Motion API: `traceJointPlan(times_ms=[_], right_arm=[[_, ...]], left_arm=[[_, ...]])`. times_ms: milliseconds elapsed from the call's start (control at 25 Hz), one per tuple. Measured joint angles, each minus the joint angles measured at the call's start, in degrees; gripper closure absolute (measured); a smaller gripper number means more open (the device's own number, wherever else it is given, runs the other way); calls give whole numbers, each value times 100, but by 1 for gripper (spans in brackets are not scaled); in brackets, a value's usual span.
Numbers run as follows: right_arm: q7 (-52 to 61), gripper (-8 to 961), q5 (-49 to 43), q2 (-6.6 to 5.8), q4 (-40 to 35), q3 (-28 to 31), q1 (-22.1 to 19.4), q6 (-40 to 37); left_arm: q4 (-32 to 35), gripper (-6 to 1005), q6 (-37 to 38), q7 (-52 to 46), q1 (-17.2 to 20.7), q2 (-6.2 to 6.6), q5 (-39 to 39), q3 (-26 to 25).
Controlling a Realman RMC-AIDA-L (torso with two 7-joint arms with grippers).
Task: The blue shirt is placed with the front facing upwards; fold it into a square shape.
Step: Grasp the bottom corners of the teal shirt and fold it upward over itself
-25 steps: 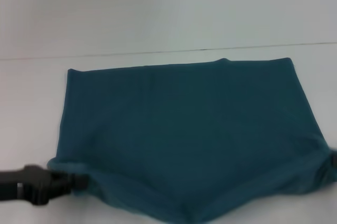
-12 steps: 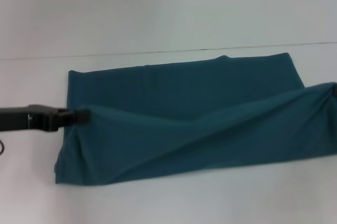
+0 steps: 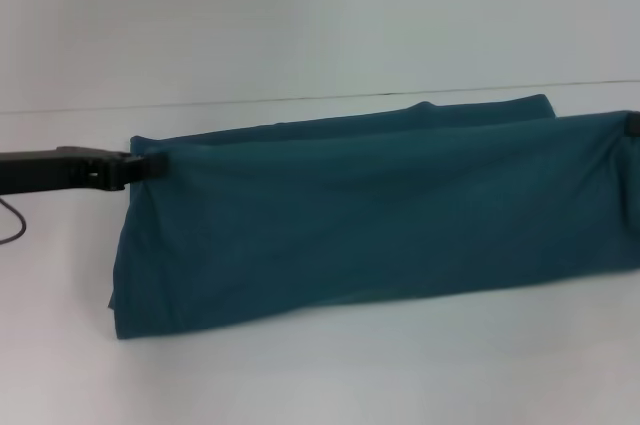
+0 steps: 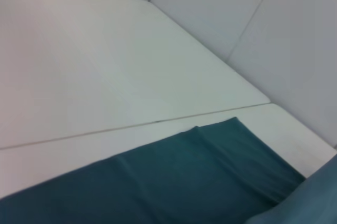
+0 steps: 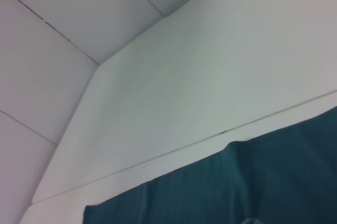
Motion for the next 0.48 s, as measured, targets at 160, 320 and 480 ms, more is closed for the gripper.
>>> traceJointPlan(times_ms=[160,320,480], right_arm=[[107,828,12,-24,10,-175,106,257],[182,821,12,-33,50,-231,218,525],[260,814,14,8,58,-231,326,797]], left_arm=[[-147,942,-387,31,-148,42,3,192],[-215,943,-698,31,-292,75,4,318],[-225,943,-994,1,-397,99,6,481]])
